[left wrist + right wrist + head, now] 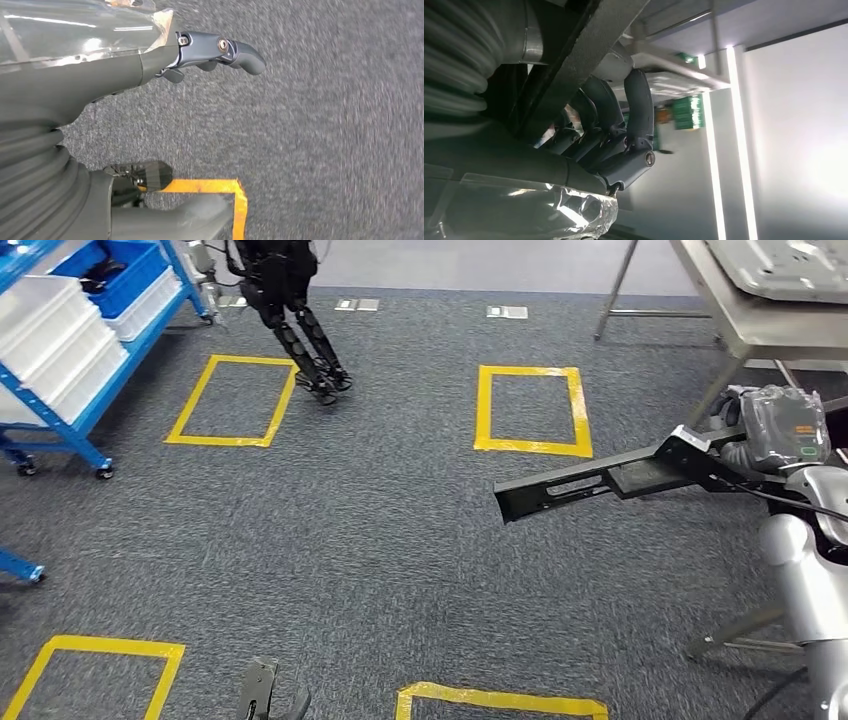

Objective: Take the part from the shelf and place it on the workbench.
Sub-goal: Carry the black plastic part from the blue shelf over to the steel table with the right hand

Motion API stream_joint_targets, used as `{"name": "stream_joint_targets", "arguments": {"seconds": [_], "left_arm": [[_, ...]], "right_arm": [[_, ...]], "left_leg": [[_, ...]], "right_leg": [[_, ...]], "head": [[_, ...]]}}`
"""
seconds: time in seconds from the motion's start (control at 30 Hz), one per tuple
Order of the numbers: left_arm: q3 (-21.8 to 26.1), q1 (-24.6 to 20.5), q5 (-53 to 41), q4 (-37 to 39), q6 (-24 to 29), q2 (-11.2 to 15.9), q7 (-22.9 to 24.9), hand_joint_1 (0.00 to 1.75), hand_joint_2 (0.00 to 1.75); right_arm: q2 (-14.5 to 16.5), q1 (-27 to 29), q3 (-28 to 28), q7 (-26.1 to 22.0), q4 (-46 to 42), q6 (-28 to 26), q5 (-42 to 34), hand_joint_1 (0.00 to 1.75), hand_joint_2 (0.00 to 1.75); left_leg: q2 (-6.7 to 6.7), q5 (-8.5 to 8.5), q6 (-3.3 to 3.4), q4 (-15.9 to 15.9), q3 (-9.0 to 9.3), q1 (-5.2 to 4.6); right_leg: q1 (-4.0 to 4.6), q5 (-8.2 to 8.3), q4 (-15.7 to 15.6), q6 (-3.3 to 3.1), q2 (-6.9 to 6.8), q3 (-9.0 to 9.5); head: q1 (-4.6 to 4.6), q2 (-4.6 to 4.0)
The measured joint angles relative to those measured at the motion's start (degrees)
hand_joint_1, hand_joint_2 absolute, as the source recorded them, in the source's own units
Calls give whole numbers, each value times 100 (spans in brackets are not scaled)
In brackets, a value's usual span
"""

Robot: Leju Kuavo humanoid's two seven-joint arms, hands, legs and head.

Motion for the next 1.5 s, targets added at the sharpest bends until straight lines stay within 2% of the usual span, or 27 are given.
{"name": "stream_joint_targets", "arguments": {"seconds": [0.07,0.17,0.23,0.3,0.37,0.4,0.43,0.47,0.5,0.57,0.6,0.67,0.7,0.77,0.83,0.9,0.93,1.03,1.07,1.1,1.17,1.2,1.27,1.33,1.4,1.43,1.5], "left_arm": [[-1,-9,-3,0,-1,16,-2,0,175],[-1,-21,-12,0,2,19,-7,0,175],[-1,-24,-21,0,-2,17,-7,0,175],[-1,-21,-37,0,-8,13,-7,0,175],[-1,-18,-49,0,-11,10,-7,0,175],[-1,-17,-50,0,-12,10,-7,0,175],[-1,-17,-52,0,-12,11,-7,0,175],[-1,-16,-52,0,-12,13,-7,0,175],[-1,-18,-54,0,-11,20,-7,0,175],[-2,-16,-58,0,-11,42,-9,0,175],[-2,-17,-60,0,-11,53,-10,0,175],[0,-21,-61,-2,-10,61,-12,0,175],[0,-26,-64,-6,-11,61,-13,0,175],[2,-27,-73,-14,-20,57,-18,0,175],[2,-11,-84,-17,-44,48,-27,0,175],[1,6,-95,-17,-63,36,-33,0,175],[2,9,-99,-17,-69,31,-35,0,175],[3,4,-104,-17,-95,43,-23,0,175],[2,3,-107,-17,-103,49,-19,0,175],[1,1,-108,-17,-108,58,-14,0,175],[1,-5,-111,-17,-113,61,-11,0,175],[1,-11,-111,-17,-113,64,-10,0,175],[1,-12,-116,-17,-115,63,-10,0,175],[1,0,-124,-17,-119,60,-10,0,175],[1,10,-143,-17,-121,59,-8,0,175],[1,13,-155,-17,-121,59,-8,0,175],[-1,15,-179,-17,-118,60,-8,0,175]], "right_arm": [[-14,21,-30,18,-4,14,10,152,175],[-43,72,-57,31,-8,31,19,152,175],[-71,72,-74,28,-21,32,22,152,175],[-86,73,-92,29,-43,33,28,152,175],[-93,90,-103,32,-52,34,40,152,175],[-99,101,-111,38,-52,34,48,152,175],[-105,109,-123,46,-52,35,57,152,175],[-110,113,-138,58,-52,36,71,152,175],[-112,116,-154,67,-52,38,87,152,175],[-112,130,-176,80,-52,44,114,152,175],[-108,142,-181,82,-51,48,120,152,175],[-125,172,-194,84,-54,54,129,152,175],[-143,186,-211,84,-56,56,135,152,175],[-192,188,-258,95,-59,61,144,152,175],[-215,200,-299,103,-62,64,146,152,175],[-246,292,-348,110,-80,66,140,152,175],[-268,341,-384,120,-91,74,135,152,175],[-330,392,-501,160,-144,134,127,152,175],[-342,395,-525,172,-165,155,132,152,175],[-353,403,-542,183,-180,174,138,152,175],[-371,422,-566,191,-197,206,157,152,175],[-386,428,-581,192,-206,219,163,152,175],[-420,419,-609,195,-243,232,167,152,175],[-439,409,-625,192,-285,235,164,152,175],[-441,407,-626,184,-303,238,152,152,175],[-441,409,-627,180,-313,240,145,152,175],[-431,410,-630,180,-350,242,133,152,175]], "left_leg": [[127,-107,-116,220,-102,-3],[219,-178,-172,344,-141,32],[-28,-402,-220,602,-217,90],[-379,-832,-238,1221,-434,122],[-507,-1131,-192,1835,-675,113],[-534,-1134,-149,1921,-699,98],[-565,-1027,-97,1788,-619,74],[-633,-843,-38,1454,-433,41],[-791,-673,29,1034,-208,5],[-1058,-451,119,443,110,-65],[-1119,-422,138,331,159,-93],[-990,-316,178,207,178,-120],[-905,-221,190,79,209,-121],[-721,-9,231,-190,257,-103],[-531,83,224,-266,222,-103],[-340,108,185,-232,137,-82],[-254,110,157,-194,84,-64],[-5,16,-1,105,-130,-19],[63,-43,-59,218,-187,-20],[125,-94,-100,298,-215,-31],[237,-150,-136,360,-218,-18],[216,-187,-158,394,-217,6],[-70,-444,-217,674,-303,68],[-418,-890,-242,1342,-552,98],[-523,-1119,-194,1901,-776,89],[-547,-1068,-146,1906,-766,72],[-672,-718,-16,1310,-442,8]], "right_leg": [[12,45,-290,-46,-106,190],[27,84,-221,-211,81,116],[34,129,-225,-283,195,75],[58,175,-231,-351,299,34],[106,221,-230,-398,431,-24],[129,248,-230,-413,506,-54],[146,276,-231,-420,580,-82],[153,307,-234,-423,654,-103],[145,342,-242,-419,724,-118],[107,421,-290,-363,857,-133],[78,463,-317,-321,925,-144],[45,573,-407,-232,1069,-174],[55,597,-422,-222,1034,-213],[114,433,-181,-266,731,-370],[140,54,472,-315,411,-614],[105,-158,911,-250,317,-694],[78,-159,854,-185,279,-593],[14,5,-73,29,-29,56],[17,27,-241,20,-104,172],[29,18,-253,-33,-123,181],[36,34,-198,-166,17,144],[35,51,-199,-209,84,127],[41,98,-207,-288,205,95],[74,136,-211,-345,323,62],[126,171,-210,-392,467,20],[150,192,-210,-410,543,-2],[173,237,-217,-426,693,-36]], "head": [[-7,0],[-34,0],[-37,0],[-44,0],[-48,0],[-48,0],[-45,0],[-45,0],[-43,0],[-47,0],[-50,0],[-62,0],[-59,0],[-34,0],[-8,0],[-4,0],[-3,0],[6,0],[4,0],[-7,0],[-42,0],[-55,0],[-57,0],[-63,0],[-67,0],[-65,0],[-65,0]]}}
